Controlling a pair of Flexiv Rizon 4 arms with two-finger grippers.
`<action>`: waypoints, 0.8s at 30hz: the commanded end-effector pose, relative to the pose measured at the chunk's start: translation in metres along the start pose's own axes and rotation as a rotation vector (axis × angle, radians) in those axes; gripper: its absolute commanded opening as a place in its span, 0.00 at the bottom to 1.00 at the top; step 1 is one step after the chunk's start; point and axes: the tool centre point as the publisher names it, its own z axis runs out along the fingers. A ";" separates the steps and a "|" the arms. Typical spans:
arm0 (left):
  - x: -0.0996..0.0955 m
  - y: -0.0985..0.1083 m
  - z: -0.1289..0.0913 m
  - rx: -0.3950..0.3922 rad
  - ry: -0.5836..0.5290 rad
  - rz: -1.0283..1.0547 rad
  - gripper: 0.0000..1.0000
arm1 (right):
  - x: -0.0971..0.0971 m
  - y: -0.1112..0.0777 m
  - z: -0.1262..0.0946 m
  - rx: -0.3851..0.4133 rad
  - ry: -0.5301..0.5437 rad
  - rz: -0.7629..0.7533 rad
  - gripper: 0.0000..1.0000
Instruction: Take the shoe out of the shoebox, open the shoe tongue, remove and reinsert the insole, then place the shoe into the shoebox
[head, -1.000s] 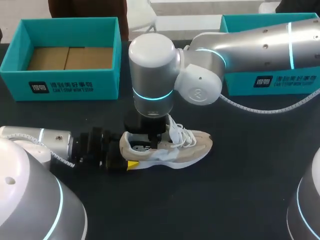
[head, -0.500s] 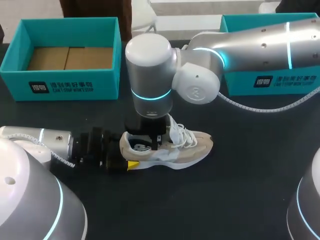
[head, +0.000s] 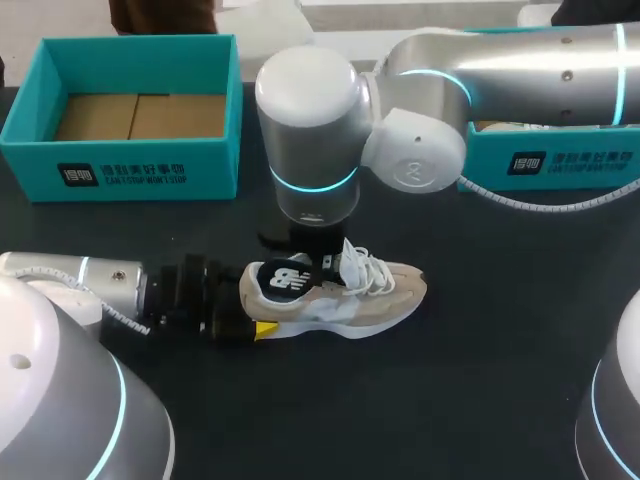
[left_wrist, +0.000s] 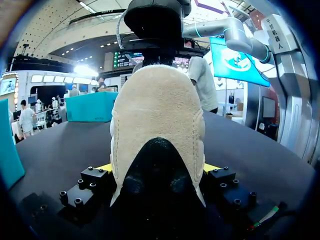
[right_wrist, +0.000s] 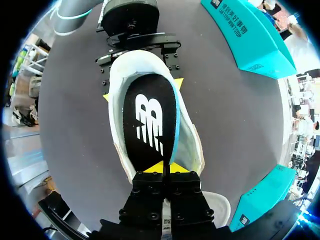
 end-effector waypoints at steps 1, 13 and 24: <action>0.002 0.001 0.000 0.000 -0.003 0.001 0.00 | -0.003 -0.015 -0.014 -0.046 -0.020 0.005 0.00; 0.002 0.001 0.000 0.000 -0.003 0.001 0.00 | -0.017 -0.007 -0.018 -0.081 0.013 -0.058 0.00; 0.002 0.001 0.000 0.000 -0.003 0.001 0.00 | -0.014 0.014 -0.027 -0.147 0.062 -0.132 0.00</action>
